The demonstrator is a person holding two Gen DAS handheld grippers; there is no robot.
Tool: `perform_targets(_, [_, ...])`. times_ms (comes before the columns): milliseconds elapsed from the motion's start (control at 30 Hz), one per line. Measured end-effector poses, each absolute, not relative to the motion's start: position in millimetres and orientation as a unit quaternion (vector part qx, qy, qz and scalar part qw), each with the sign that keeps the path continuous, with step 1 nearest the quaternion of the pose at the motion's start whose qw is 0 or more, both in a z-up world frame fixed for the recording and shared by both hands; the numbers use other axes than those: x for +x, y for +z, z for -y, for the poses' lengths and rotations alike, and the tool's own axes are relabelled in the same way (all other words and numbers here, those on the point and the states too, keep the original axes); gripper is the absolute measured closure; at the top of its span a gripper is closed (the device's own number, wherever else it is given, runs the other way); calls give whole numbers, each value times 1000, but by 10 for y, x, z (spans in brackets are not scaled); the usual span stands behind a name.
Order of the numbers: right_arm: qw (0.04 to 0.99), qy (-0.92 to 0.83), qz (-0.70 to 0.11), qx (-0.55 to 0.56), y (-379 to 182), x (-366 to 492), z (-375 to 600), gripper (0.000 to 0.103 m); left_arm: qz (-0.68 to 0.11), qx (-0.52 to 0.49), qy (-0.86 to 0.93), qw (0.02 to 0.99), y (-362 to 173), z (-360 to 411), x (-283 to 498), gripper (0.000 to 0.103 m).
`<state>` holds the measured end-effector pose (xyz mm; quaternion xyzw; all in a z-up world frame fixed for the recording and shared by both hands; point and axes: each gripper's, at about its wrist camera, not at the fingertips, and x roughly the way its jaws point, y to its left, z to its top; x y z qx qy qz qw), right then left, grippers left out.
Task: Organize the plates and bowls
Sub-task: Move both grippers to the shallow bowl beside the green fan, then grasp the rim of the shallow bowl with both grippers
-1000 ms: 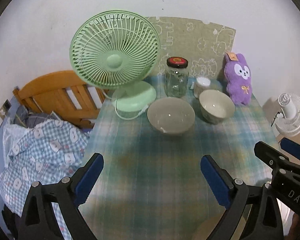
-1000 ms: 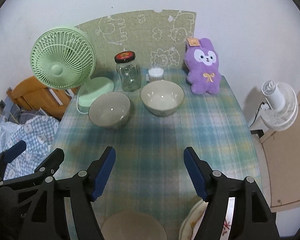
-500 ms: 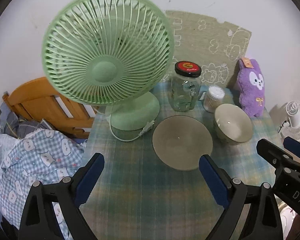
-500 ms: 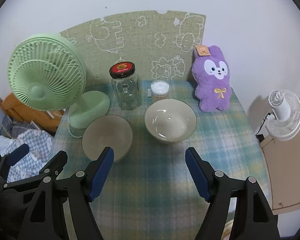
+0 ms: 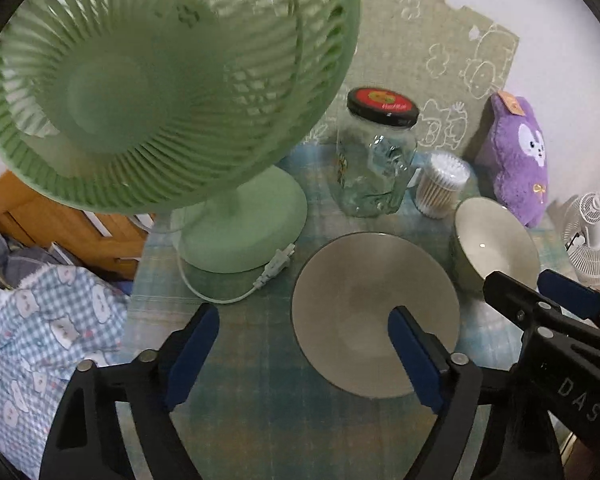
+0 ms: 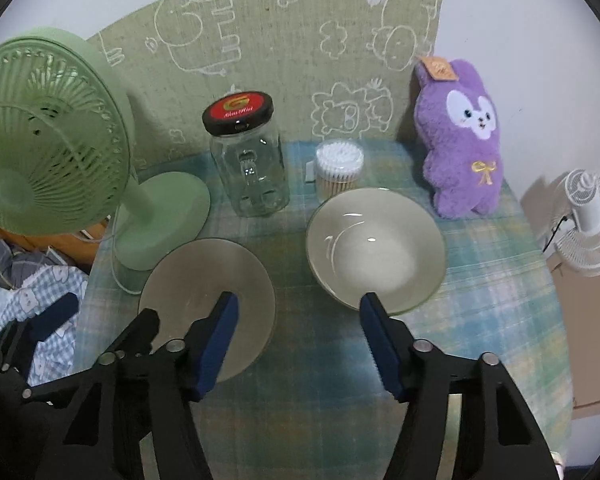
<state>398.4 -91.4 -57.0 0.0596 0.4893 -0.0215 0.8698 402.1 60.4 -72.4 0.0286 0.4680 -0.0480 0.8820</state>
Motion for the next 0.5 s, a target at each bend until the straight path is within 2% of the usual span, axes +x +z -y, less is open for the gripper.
perform_targets(33, [869, -21, -491, 58, -609, 4018, 893, 40, -471, 27, -50, 880, -764, -610, 4052, 24])
perform_targets(133, [867, -21, -495, 55, -716, 4098, 844, 44, -480, 19, -55, 876, -877, -618, 4125, 28])
perform_targets(267, [859, -19, -509, 60, -886, 4204, 811, 52, -485, 24, -61, 872, -1010, -606, 4180, 29])
perform_targets(433, [853, -14, -518, 60, -1028, 4289, 752, 59, -510, 12, -72, 857, -1167, -604, 4258, 52])
perform_targets(500, [850, -13, -524, 62, -1083, 4322, 741, 66, -514, 10, -71, 855, -1209, -612, 4280, 58])
